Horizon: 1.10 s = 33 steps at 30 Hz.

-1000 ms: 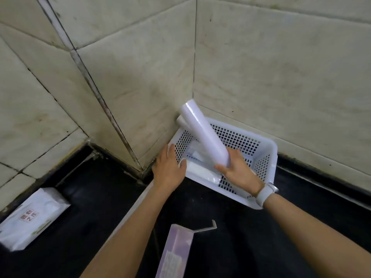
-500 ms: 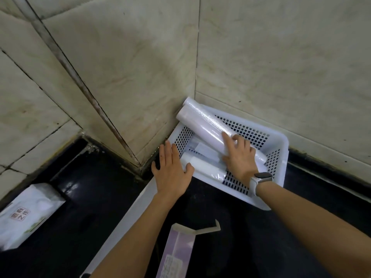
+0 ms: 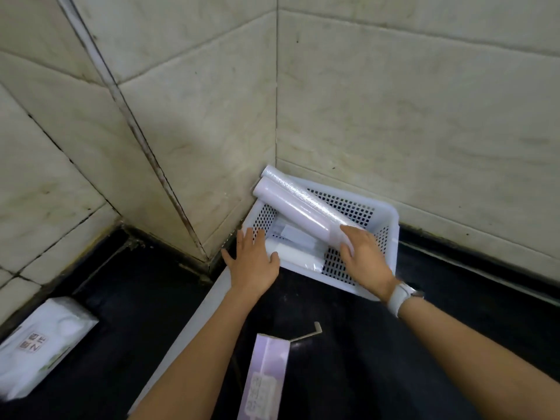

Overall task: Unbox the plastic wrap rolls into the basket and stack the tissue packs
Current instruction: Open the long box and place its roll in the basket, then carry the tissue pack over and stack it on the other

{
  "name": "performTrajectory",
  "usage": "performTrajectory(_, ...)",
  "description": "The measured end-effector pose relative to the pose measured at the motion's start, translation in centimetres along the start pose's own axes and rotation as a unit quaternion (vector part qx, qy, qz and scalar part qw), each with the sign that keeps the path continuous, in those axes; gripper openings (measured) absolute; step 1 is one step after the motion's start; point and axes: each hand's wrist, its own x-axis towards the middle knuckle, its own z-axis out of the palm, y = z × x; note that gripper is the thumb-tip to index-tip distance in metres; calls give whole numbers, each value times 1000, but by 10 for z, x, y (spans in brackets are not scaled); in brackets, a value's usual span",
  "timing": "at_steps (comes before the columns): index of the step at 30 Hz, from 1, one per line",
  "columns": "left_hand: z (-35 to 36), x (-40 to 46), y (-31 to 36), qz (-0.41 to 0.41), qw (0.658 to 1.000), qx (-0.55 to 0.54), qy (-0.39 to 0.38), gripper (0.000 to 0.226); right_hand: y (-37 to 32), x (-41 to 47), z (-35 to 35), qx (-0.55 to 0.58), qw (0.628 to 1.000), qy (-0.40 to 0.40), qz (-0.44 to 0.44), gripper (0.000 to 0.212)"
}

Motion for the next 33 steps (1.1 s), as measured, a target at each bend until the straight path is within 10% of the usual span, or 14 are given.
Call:
performTrajectory(7, 35, -113, 61, 163, 973, -145, 74, 40, 19, -138, -32, 142, 973, 125, 133, 29)
performTrajectory(17, 187, -311, 164, 276, 932, -71, -223, 38, 121, -443, -70, 144, 897, 129, 396, 27)
performTrajectory(33, 391, -603, 397, 535, 747, 85, -385, 39, 266, -806, -165, 134, 715, 282, 625, 31)
